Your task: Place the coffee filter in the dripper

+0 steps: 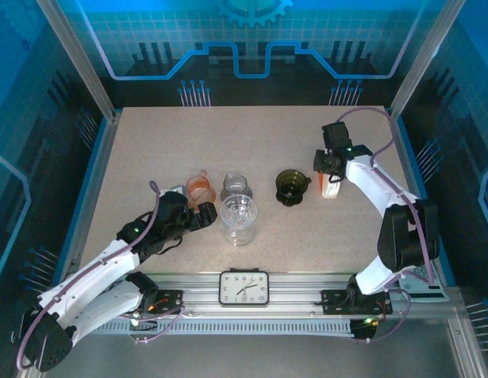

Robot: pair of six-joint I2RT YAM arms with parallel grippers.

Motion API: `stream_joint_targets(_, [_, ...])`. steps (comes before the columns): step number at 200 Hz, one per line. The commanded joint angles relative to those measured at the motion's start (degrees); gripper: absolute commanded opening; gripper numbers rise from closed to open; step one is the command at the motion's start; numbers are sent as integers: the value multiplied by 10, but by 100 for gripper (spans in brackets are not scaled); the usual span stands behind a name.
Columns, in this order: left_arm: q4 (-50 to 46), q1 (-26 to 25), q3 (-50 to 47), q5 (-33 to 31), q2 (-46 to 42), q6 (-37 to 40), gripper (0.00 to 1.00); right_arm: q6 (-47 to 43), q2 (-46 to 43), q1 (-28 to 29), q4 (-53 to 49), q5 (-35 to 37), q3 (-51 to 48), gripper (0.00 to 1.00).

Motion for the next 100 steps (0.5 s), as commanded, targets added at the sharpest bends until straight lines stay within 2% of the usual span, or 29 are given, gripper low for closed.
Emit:
stream_joint_targets(1, [-13, 5, 14, 5, -1, 2, 99, 31, 22, 6, -32, 31, 25, 36])
stream_joint_targets(57, [-7, 6, 10, 8, 1, 0, 99, 23, 50, 7, -30, 37, 40, 28])
stream_joint_targets(100, [-10, 7, 10, 8, 0, 0, 99, 14, 63, 6, -30, 41, 56, 19])
